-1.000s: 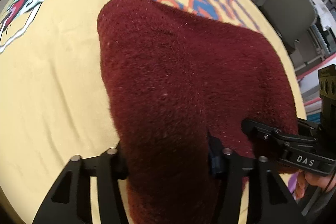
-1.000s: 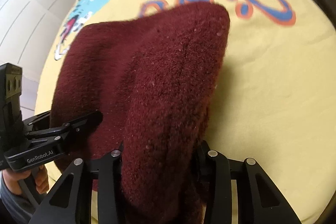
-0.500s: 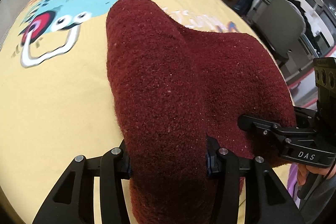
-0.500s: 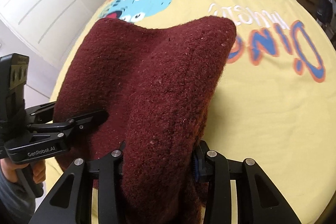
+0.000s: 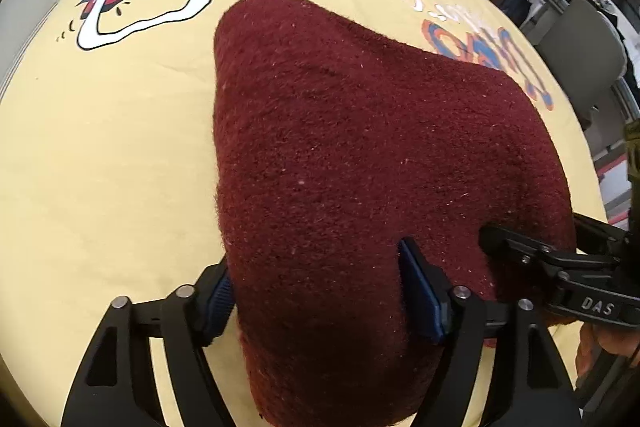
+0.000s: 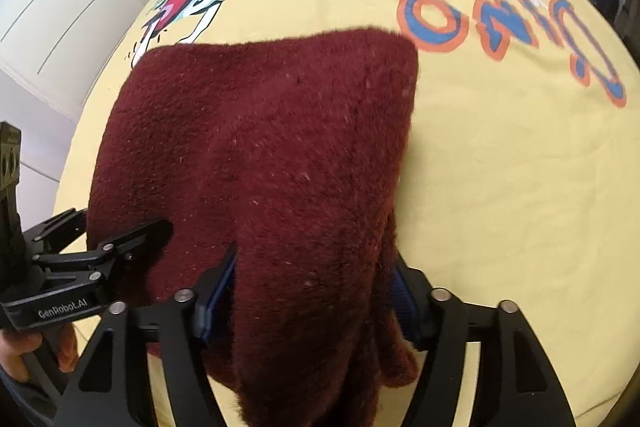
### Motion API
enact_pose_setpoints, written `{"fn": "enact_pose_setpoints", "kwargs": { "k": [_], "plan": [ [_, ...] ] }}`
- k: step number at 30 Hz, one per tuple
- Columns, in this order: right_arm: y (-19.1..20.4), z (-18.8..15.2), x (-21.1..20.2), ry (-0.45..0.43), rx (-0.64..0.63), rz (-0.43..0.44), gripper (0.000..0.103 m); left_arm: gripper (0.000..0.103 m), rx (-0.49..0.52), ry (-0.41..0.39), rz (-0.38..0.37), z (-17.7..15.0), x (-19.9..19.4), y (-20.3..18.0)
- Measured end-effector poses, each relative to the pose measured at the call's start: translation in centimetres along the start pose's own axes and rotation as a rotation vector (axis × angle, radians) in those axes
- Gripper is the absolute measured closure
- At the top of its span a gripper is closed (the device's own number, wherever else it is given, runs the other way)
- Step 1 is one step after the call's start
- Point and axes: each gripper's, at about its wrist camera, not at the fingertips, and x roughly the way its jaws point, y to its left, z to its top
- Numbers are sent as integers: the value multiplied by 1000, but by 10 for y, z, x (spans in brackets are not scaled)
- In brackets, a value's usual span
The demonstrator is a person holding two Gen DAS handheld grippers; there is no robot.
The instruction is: Fold small clothes
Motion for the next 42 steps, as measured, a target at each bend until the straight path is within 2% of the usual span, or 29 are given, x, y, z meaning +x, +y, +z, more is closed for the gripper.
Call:
{"fn": "enact_pose_setpoints", "kwargs": {
  "k": [4, 5, 6, 9, 16, 20, 24, 28, 34, 42],
  "plan": [
    [1, -2, -20, -35, -30, -34, 20, 23, -15, -4, 15, 0, -15, 4],
    [1, -3, -24, -40, -44, -43, 19, 14, -17, -7, 24, 0, -17, 4],
    [2, -5, -27, -46, -57, -49, 15, 1, -15, -12, 36, -1, -21, 4],
    [0, -15, -37, -74, -87, -68, 0, 1, -2, -65, 67, -9, -39, 8],
    [-18, -23, -24, -74, -83, -129, 0, 1, -4, -46, 67, -15, -34, 12],
    [-37, -32, -13, -84, -68, -141, 0, 1, -20, -44, 99, -16, -22, 18],
    [-45, -39, -5, -110, -64, -137, 0, 0, -63, -54, 85, -25, -9, 21],
    [-46, -37, -9, -108, -27, -119, 0, 0, -49, -81, 90, -26, -3, 22],
    [-36, -38, -49, -163, -21, -101, 0, 1, -65, -100, 110, -26, -30, 17],
    [-20, -56, -133, -259, -43, -136, 0, 1, -39, -176, 195, -42, -100, 2]
  ]
}}
